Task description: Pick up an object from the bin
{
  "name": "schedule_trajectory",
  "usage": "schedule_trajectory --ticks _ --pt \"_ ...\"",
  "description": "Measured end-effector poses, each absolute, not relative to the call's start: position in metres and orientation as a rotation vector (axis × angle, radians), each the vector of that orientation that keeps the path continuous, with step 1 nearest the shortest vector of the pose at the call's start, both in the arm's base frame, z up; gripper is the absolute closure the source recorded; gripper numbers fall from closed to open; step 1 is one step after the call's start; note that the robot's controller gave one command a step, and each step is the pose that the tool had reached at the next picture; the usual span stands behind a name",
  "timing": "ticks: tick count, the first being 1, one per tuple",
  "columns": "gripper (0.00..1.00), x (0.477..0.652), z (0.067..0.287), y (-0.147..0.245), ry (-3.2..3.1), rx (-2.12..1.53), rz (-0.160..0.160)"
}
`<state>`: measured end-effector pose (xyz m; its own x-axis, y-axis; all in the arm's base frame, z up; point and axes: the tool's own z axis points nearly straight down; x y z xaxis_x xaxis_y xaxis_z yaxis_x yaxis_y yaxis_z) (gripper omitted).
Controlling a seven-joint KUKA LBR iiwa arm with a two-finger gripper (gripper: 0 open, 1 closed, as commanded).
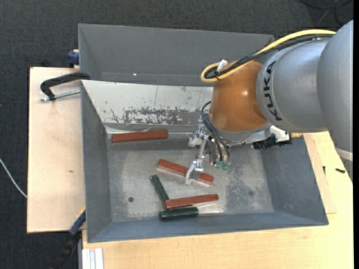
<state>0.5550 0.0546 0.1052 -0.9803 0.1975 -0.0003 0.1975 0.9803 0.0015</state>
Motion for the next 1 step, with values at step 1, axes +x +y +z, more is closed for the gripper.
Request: schedule_trajectory --ticks 1 --pt "0.00 0.5537 0.0740 0.0565 3.127 0.286 0.003"
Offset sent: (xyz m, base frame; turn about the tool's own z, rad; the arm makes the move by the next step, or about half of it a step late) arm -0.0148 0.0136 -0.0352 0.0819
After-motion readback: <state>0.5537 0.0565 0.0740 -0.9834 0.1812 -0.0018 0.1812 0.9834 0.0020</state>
